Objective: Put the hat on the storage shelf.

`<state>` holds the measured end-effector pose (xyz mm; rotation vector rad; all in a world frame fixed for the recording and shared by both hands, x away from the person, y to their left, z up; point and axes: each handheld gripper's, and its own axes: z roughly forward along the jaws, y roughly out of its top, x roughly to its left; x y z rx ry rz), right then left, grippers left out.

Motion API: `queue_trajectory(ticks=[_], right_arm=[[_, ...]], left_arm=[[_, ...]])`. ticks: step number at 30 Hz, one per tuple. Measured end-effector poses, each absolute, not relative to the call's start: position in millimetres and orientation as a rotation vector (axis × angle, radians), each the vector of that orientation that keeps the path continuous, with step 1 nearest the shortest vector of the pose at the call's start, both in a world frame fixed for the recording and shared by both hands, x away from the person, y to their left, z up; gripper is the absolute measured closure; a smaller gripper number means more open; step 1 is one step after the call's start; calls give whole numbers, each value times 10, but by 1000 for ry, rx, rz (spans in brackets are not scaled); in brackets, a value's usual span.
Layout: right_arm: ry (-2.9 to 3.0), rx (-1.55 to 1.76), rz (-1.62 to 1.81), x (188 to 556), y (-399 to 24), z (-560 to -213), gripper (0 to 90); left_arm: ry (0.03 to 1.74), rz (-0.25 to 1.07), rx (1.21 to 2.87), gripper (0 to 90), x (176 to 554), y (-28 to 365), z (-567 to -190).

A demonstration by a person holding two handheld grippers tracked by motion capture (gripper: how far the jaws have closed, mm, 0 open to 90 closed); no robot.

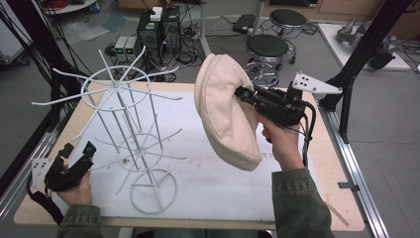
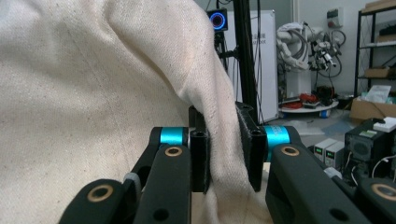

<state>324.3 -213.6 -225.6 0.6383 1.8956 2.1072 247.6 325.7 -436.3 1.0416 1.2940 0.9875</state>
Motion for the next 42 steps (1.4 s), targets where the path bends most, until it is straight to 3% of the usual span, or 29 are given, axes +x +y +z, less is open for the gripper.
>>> queue_trajectory(ticks=[27,42], right_arm=[[1897,421,2165,3038,-1743,-1379,769],[1989,360,2128,3009,-1253,-1295,750]], left_arm=[[1291,981,1049,259,2489,3242,-4366],[1293,974,1045,259,2495,3255,-4371]])
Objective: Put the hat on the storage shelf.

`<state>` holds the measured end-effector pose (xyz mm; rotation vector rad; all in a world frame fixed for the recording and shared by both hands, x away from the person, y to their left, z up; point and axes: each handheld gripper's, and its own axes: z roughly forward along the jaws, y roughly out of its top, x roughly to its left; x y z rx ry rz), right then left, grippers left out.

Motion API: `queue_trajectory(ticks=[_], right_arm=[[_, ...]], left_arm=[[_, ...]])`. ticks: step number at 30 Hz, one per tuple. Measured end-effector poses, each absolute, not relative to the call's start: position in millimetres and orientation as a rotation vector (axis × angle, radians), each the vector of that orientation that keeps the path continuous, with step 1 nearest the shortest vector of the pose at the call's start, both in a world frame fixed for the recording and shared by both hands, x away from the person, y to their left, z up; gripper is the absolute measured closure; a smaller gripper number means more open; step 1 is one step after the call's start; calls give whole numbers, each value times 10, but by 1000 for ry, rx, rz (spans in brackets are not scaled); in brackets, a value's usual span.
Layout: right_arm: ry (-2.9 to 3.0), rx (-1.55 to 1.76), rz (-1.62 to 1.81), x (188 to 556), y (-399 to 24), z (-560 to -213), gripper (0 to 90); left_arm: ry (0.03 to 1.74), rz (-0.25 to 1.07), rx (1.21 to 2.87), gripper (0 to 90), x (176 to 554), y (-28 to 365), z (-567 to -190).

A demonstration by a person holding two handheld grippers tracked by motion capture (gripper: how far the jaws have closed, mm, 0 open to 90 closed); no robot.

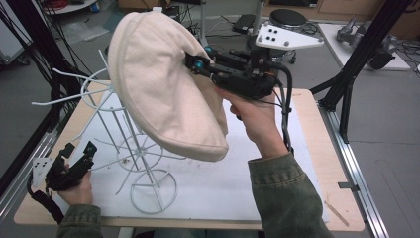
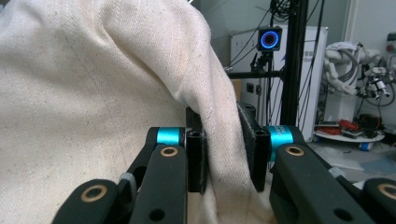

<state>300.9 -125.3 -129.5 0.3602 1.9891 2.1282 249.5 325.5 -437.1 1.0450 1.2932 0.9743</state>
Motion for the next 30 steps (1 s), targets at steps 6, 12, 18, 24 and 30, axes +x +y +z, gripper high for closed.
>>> queue_trajectory(ticks=[6,12,18,24,30], right_arm=[[2082,312,2011,2960,-1064,-1373,713],[2161,257,1954,2940,-1019,-1400,586],[2155,267,1952,2943,-1055,-1413,482],[2134,328,1989,2978,-1081,-1460,378],[2127,341,2017,3000,-1095,-1488,360]], left_arm=[[1295,975,1044,258,2490,3262,-4370],[1295,974,1046,259,2492,3263,-4371],[1295,977,1049,259,2489,3260,-4370],[1296,975,1045,259,2493,3264,-4373],[1296,976,1046,259,2488,3270,-4373]])
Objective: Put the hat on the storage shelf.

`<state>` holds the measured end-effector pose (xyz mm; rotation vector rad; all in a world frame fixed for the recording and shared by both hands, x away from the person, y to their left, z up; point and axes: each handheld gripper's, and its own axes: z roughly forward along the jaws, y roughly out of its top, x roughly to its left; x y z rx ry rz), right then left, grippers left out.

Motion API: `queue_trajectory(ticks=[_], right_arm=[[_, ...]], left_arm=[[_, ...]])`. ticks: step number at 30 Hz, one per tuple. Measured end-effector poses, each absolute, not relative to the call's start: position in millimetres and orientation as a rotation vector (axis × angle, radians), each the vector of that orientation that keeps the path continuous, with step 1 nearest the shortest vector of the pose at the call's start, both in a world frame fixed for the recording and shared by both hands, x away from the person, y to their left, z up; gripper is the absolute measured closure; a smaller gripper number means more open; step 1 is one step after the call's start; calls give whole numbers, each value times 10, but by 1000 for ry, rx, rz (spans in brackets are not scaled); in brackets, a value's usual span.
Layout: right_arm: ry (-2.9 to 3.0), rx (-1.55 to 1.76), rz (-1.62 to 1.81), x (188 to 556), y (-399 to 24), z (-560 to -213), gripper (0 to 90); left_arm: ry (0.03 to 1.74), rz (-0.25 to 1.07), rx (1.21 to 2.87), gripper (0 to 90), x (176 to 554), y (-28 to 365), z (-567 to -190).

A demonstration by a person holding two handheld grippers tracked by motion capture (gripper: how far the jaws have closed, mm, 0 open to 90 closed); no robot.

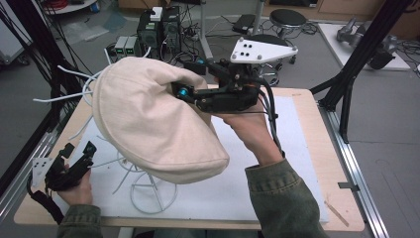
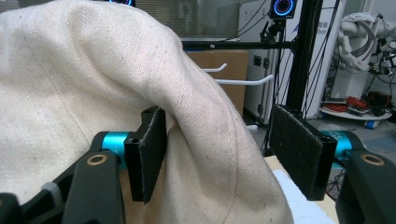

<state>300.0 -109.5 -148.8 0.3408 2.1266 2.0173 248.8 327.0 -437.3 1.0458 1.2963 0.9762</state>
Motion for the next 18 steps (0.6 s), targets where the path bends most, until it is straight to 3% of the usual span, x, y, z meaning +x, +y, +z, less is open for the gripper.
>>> queue_trajectory(ticks=[18], right_arm=[[2095,352,2115,3022,-1235,-1483,282]], left_arm=[[1299,975,1037,258,2489,3273,-4373]])
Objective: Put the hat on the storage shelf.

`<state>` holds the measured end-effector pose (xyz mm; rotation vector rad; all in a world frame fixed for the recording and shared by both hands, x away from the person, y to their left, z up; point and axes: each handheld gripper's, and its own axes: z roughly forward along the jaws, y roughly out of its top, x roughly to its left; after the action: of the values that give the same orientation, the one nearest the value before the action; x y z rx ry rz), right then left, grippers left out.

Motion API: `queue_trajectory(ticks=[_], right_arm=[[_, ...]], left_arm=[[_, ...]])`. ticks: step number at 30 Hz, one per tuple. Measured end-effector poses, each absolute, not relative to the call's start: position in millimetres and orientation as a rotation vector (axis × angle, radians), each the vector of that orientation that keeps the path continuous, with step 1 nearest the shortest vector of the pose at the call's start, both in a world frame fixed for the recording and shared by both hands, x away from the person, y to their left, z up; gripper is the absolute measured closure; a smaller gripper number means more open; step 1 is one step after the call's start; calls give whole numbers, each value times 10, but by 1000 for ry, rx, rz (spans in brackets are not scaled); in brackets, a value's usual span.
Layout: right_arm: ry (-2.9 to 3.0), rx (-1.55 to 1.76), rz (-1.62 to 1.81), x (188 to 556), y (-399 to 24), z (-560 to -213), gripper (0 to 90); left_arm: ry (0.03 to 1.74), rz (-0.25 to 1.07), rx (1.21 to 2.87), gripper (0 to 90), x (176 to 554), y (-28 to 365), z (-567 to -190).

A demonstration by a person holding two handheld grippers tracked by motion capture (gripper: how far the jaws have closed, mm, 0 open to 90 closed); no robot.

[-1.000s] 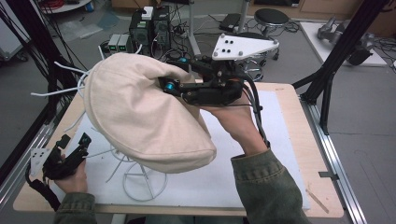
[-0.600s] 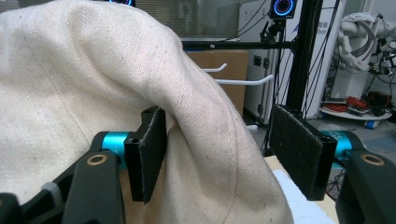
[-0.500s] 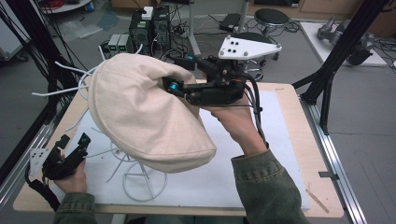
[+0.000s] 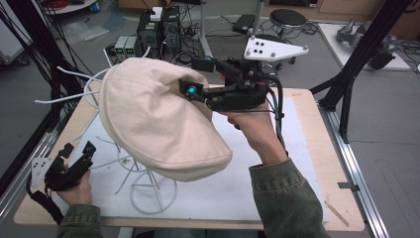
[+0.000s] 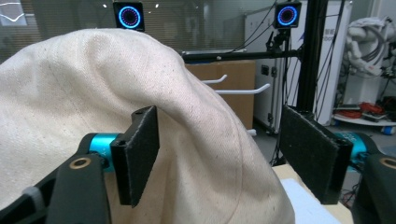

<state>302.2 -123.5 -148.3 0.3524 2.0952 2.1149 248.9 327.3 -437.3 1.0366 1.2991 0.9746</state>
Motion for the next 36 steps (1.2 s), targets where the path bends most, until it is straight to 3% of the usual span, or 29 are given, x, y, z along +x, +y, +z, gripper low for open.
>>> queue_trajectory(ticks=[17,30,36], right_arm=[[1955,505,2139,3023,-1627,-1777,203],[1946,716,2066,2942,-2126,-2457,187],[1949,816,1923,2796,-2352,-2843,122]], left_arm=[[1299,976,1039,258,2486,3271,-4372],[1295,978,1045,258,2488,3254,-4371],[1297,982,1047,259,2480,3257,-4369]])
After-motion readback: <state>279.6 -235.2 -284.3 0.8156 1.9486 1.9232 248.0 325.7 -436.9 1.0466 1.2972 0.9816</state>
